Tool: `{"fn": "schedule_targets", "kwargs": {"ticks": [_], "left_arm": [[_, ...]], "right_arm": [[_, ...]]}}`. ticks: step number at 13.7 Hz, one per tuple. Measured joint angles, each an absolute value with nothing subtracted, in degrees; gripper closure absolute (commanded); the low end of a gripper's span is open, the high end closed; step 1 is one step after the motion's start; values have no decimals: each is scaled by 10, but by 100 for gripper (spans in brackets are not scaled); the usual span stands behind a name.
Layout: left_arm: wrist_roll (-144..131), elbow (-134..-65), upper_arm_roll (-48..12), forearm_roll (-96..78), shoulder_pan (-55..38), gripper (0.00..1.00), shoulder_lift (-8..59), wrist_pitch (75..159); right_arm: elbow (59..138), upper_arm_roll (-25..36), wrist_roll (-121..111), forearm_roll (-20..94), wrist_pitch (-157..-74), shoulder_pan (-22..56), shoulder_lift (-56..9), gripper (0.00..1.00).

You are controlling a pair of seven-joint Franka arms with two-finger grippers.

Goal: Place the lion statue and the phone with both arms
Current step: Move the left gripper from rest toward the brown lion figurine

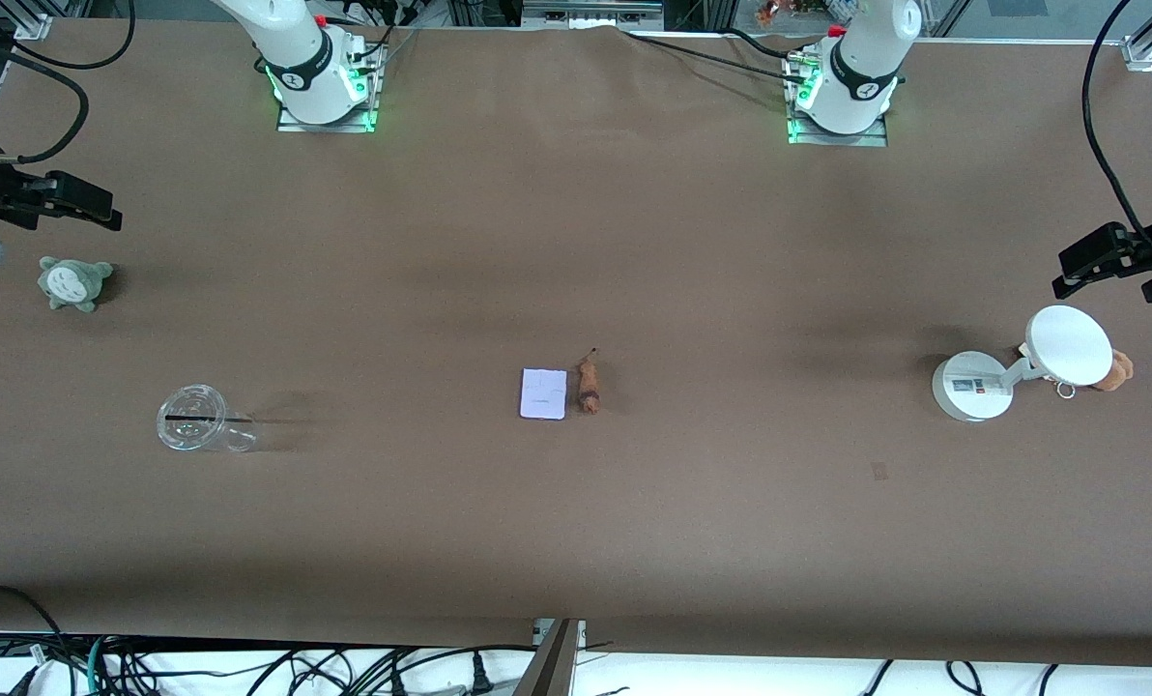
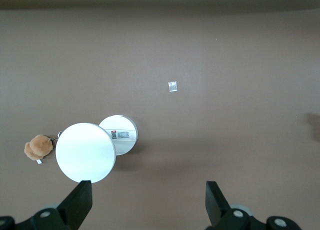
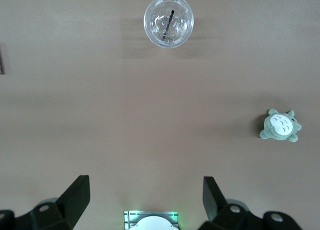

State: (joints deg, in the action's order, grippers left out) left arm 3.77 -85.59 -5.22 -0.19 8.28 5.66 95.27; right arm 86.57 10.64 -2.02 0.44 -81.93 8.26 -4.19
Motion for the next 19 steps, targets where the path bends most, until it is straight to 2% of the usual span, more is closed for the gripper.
{"fn": "schedule_targets", "kwargs": {"ticks": [12,19], "left_arm": [[37,-848,-53,-1,84,0,58,968],[37,-835,-58,-1,77,0,108,976]], "right_arm": [[866,106,-20,5,-821,83,-47,0],[865,107,-20,5,-822,82,-47,0]]}}
